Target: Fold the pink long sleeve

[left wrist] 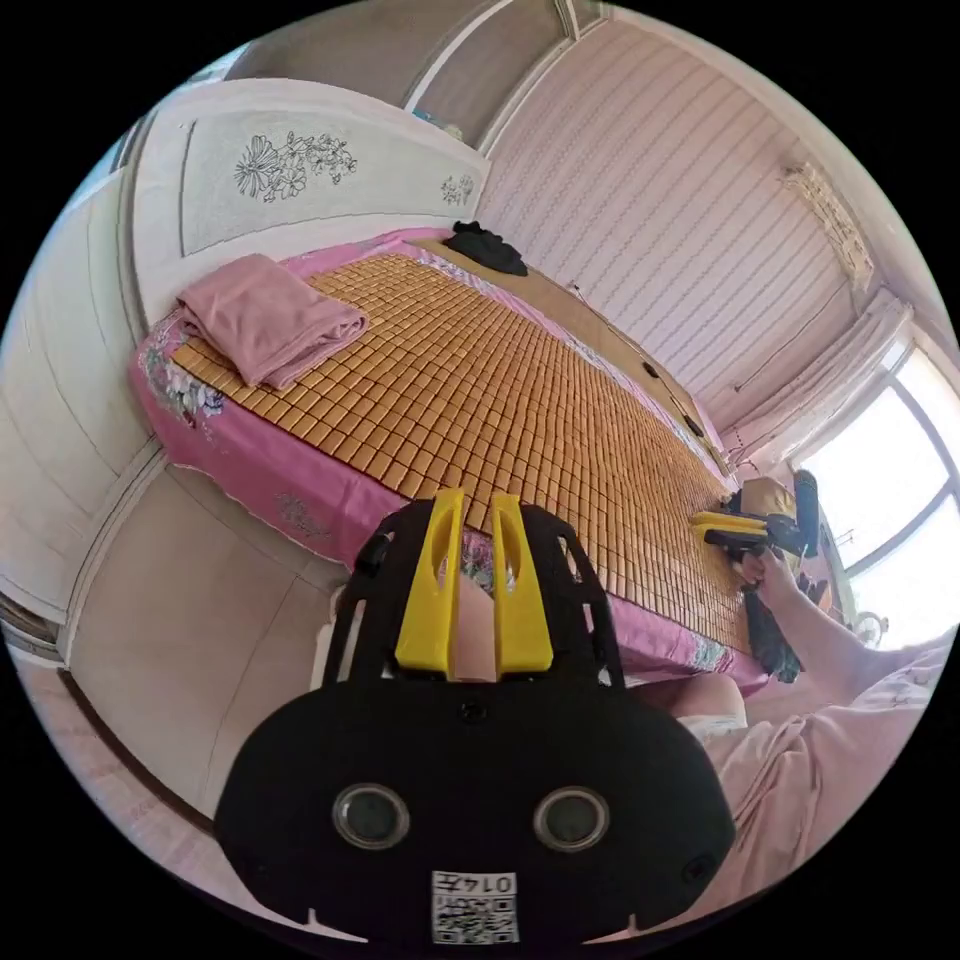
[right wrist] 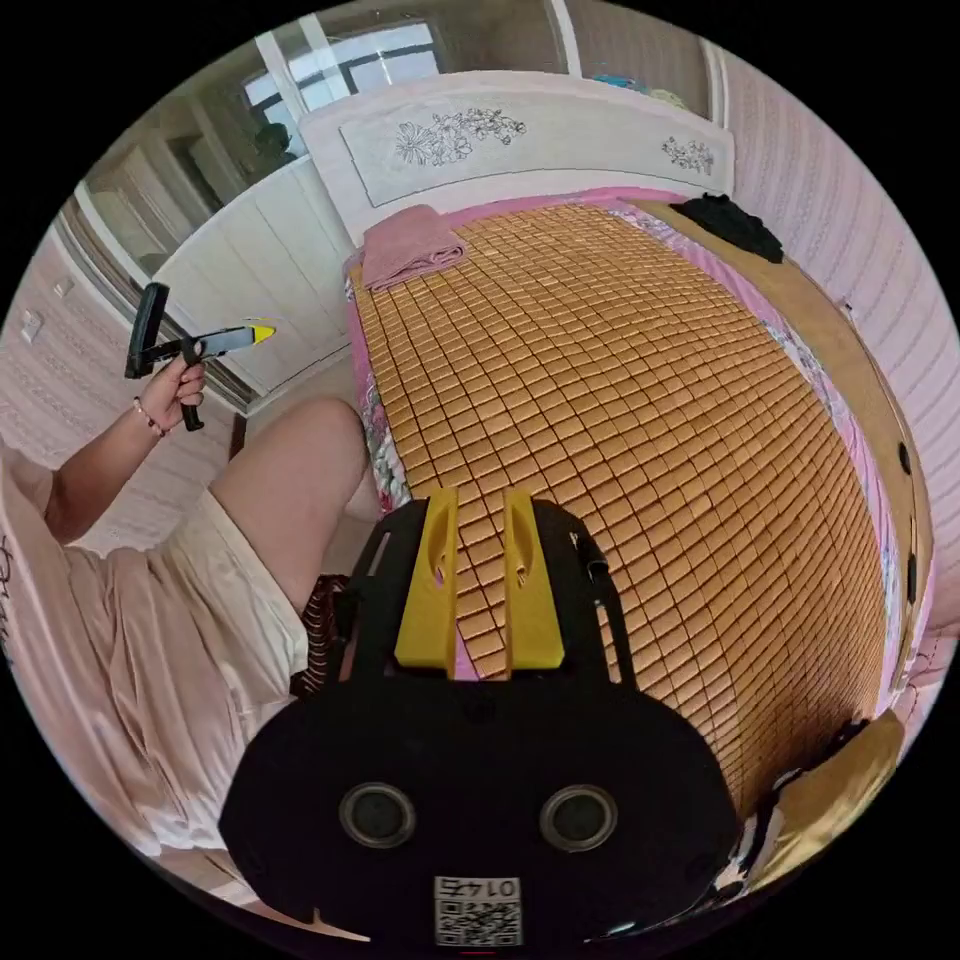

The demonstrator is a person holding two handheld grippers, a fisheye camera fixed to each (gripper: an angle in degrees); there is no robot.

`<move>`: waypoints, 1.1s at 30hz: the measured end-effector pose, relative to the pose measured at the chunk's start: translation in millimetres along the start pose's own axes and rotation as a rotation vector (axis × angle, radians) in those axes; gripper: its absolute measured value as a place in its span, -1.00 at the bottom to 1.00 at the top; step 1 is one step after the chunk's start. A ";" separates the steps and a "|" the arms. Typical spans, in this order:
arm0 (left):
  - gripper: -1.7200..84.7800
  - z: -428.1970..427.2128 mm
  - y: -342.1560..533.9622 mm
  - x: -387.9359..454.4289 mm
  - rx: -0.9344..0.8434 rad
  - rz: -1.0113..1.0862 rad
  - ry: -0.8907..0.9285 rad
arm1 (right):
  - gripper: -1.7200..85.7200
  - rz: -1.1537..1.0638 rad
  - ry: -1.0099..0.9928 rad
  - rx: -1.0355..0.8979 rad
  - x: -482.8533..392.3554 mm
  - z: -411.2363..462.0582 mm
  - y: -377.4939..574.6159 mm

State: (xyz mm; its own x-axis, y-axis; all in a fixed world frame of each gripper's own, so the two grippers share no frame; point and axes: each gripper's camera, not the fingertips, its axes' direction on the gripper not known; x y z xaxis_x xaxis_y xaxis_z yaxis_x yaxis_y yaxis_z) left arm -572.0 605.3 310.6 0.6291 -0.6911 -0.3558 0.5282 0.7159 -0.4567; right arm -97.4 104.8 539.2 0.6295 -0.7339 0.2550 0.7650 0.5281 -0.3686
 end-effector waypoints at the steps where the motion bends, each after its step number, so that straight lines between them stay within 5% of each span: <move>1: -0.84 -5.5 -5.3 -29.6 0.002 -0.055 -0.020 | -0.78 -0.076 -0.006 -0.031 -12.3 18.7 -48.6; 7: -0.84 -9.3 -72.1 -128.1 0.068 -0.187 -0.071 | -0.77 -0.355 -0.015 -0.189 -62.9 105.9 -242.9; 19: -0.88 61.5 -237.7 -203.5 -0.014 -0.315 -0.108 | -0.67 -0.223 -0.103 -0.271 -45.6 243.0 -476.3; 29: -0.98 21.8 -239.6 -181.9 -0.007 -0.155 -0.047 | -0.68 -0.385 -0.020 -0.249 -75.9 267.2 -522.0; 33: -0.95 -3.7 -242.2 -186.3 0.091 -0.279 -0.129 | -0.70 -0.427 0.049 -0.219 -78.8 266.9 -518.5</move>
State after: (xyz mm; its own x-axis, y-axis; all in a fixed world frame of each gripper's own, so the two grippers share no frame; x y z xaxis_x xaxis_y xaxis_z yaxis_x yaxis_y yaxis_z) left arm -819.2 560.3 484.5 0.5165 -0.8482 -0.1179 0.7361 0.5101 -0.4449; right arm -507.4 2.7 948.8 0.2537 -0.8877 0.3842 0.9039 0.0762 -0.4208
